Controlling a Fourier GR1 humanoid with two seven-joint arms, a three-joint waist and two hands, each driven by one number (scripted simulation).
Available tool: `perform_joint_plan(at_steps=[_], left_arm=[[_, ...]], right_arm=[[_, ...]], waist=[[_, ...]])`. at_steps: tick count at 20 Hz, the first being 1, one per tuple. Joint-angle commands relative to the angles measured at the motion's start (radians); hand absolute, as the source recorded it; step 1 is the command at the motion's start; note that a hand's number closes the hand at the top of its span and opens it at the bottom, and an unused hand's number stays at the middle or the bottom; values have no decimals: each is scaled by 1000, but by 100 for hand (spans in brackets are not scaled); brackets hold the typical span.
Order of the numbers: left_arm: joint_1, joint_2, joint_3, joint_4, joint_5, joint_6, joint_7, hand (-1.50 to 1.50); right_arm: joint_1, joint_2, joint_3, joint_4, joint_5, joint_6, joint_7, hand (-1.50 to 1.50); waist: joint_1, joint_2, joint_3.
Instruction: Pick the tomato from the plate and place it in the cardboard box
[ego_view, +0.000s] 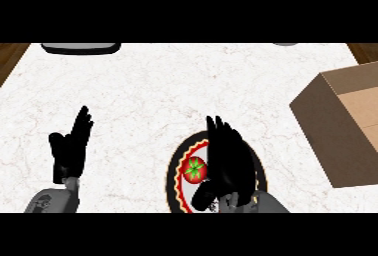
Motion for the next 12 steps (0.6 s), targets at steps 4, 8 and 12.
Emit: perform_joint_plan(at_steps=[4,8,12], left_arm=[[15,-18,-12,-13,-8,1,-6,0],[-18,-15,3,12,6,-10,16,0],[35,-10,-6,-27,-5,-8,5,0]], right_arm=[[-70,21,14,132,-38,-18,243,-150],[-116,21,15,164,-49,-37,243,-150],[-106,21,-3,191,-60,-57,243,-150]], waist=[[8,0,1],[3,-2,0],[10,-5,1]])
